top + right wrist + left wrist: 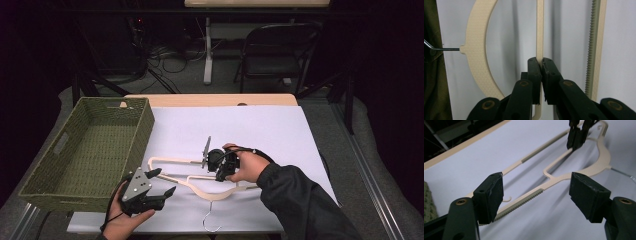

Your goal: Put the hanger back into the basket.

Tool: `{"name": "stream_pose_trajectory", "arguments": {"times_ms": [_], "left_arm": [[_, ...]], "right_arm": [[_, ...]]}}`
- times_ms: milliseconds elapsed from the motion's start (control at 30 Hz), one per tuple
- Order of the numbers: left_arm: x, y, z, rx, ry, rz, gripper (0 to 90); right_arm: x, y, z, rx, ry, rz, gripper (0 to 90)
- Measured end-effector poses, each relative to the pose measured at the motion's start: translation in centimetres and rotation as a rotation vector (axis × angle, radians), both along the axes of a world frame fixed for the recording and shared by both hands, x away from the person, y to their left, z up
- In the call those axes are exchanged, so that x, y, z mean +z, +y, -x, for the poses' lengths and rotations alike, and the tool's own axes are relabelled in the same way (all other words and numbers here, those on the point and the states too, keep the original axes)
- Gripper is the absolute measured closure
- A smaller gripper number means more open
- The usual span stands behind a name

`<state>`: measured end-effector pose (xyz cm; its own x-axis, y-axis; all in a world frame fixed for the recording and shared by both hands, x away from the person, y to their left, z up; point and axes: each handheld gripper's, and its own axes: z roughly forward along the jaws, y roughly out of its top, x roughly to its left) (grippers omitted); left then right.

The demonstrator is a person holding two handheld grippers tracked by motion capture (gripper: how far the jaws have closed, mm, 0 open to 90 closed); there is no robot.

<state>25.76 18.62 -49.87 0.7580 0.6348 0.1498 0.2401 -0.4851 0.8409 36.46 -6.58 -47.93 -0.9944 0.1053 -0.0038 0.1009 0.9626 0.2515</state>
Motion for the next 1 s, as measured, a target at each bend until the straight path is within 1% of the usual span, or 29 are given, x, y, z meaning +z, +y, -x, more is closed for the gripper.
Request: {"name": "stream_pose_trajectory", "arguments": {"times_ms": [33, 133, 167, 200, 267, 433, 567, 600, 667, 733, 833, 933, 1000], "left_arm": [[-0.3, -0.2, -0.1, -0.003, -0.005, -0.023, 26.3], [-1.1, -0.9, -0.3, -0.014, -0.017, -0.064, 24.9], [-1.5, -1.2, -0.4, -0.021, -0.024, -0.090, 23.7], [-1.5, -1.2, -0.4, -0.021, -0.024, -0.090, 23.5], [-1.8, -1.5, -0.4, -0.018, -0.037, -0.120, 23.0], [-2.3, -1.7, -0.5, -0.024, -0.057, -0.157, 22.7], [-2.4, -2.1, -0.7, -0.031, -0.083, -0.196, 22.7], [-2.5, -2.2, -0.7, -0.035, -0.094, -0.212, 22.7], [-2.6, -2.5, -0.8, -0.041, -0.107, -0.230, 22.6], [-2.6, -2.8, -0.9, -0.049, -0.115, -0.253, 22.7], [-2.8, -3.3, -1.0, -0.053, -0.128, -0.270, 22.7], [-2.8, -3.7, -1.1, -0.070, -0.136, -0.288, 23.2], [-2.8, -4.0, -1.2, -0.077, -0.147, -0.296, 24.7]], "right_arm": [[0.0, -0.1, 0.0, 0.001, 0.002, 0.004, 86.1], [0.1, -0.2, 0.0, -0.001, 0.002, 0.010, 86.1], [0.1, -0.2, 0.0, -0.002, 0.004, 0.004, 86.1], [0.1, -0.2, 0.0, -0.002, 0.004, 0.004, 86.1], [0.1, -0.2, 0.0, -0.002, 0.005, 0.003, 86.1], [0.1, 0.0, 0.0, -0.006, 0.010, 0.002, 86.1], [0.1, 0.0, 0.0, -0.001, 0.014, -0.004, 86.1], [0.1, 0.0, 0.0, -0.002, 0.017, -0.006, 86.1], [0.1, 0.1, 0.0, -0.007, 0.023, -0.005, 86.1], [0.1, 0.1, 0.0, 0.000, 0.022, -0.003, 86.1], [0.1, 0.1, 0.0, 0.000, 0.024, -0.001, 86.0], [0.0, 0.2, 0.1, -0.004, 0.032, -0.002, 86.1], [0.0, 0.3, 0.0, 0.004, 0.032, -0.001, 86.1]]}}
